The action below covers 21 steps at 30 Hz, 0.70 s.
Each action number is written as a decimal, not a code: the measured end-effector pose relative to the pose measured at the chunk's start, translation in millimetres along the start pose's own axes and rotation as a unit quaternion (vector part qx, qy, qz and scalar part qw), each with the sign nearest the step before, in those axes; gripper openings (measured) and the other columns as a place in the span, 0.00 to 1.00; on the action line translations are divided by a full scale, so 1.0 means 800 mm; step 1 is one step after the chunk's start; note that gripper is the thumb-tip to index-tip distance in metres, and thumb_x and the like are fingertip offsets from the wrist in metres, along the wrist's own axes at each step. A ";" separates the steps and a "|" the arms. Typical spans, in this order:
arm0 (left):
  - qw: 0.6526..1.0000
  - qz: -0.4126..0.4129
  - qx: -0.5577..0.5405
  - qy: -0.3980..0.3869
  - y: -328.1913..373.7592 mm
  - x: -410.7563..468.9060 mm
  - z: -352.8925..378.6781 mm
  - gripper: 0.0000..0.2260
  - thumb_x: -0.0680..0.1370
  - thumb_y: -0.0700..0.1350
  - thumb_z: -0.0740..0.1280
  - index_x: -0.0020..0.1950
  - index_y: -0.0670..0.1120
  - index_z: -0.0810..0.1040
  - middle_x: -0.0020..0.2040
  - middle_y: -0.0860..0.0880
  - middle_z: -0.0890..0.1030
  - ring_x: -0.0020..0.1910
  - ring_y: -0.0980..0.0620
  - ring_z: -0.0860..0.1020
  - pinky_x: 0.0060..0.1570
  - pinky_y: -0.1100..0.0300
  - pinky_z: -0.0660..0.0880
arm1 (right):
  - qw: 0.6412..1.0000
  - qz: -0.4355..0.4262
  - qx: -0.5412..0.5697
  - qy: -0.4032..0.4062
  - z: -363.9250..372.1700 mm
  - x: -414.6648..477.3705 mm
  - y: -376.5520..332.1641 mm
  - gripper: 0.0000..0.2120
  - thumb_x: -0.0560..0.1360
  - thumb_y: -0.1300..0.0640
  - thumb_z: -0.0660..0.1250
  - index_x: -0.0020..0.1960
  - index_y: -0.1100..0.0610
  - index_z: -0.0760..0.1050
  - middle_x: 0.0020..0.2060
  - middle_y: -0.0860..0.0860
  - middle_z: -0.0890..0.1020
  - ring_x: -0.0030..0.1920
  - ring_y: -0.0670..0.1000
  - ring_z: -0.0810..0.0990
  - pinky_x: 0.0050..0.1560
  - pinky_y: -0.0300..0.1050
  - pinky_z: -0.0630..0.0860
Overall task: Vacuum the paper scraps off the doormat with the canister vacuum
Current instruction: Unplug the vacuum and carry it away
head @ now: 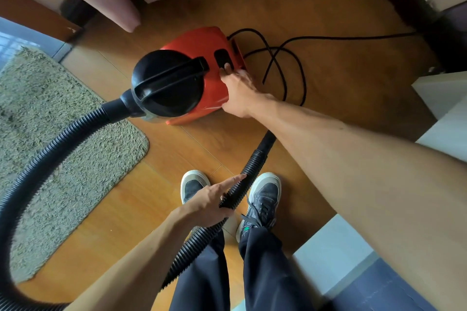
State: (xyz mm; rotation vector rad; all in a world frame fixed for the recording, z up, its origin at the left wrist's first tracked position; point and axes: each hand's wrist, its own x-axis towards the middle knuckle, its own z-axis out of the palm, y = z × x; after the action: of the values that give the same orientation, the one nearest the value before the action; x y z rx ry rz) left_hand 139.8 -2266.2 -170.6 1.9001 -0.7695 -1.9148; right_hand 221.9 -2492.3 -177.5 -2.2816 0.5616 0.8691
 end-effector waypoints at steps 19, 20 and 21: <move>1.000 -0.005 0.009 0.019 0.004 0.009 0.007 0.41 0.75 0.41 0.72 0.75 0.69 0.53 0.71 0.48 0.73 0.65 0.49 0.75 0.66 0.50 0.73 | 0.835 0.293 0.464 0.043 0.184 -0.188 0.106 0.29 0.73 0.48 0.72 0.67 0.32 0.63 0.58 0.49 0.74 0.51 0.51 0.80 0.49 0.51 0.81; 1.000 -0.009 0.010 0.019 0.004 0.010 0.008 0.41 0.75 0.41 0.72 0.74 0.70 0.52 0.70 0.48 0.74 0.65 0.49 0.75 0.66 0.50 0.73 | 0.825 0.295 0.480 0.045 0.190 -0.189 0.105 0.29 0.72 0.48 0.73 0.65 0.29 0.63 0.56 0.49 0.75 0.51 0.52 0.81 0.51 0.54 0.82; 1.000 -0.010 0.009 0.018 0.004 0.012 0.010 0.40 0.75 0.42 0.72 0.73 0.71 0.52 0.69 0.47 0.75 0.64 0.48 0.76 0.65 0.49 0.74 | 0.819 0.295 0.489 0.051 0.194 -0.189 0.104 0.29 0.71 0.49 0.74 0.63 0.27 0.63 0.54 0.48 0.77 0.50 0.52 0.82 0.52 0.55 0.82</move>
State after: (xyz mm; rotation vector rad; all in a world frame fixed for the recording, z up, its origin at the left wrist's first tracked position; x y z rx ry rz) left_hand 131.3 -2273.6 -176.4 1.9553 -0.7624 -1.8859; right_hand 1.5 -2421.6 -195.3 -1.1955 1.4232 0.5025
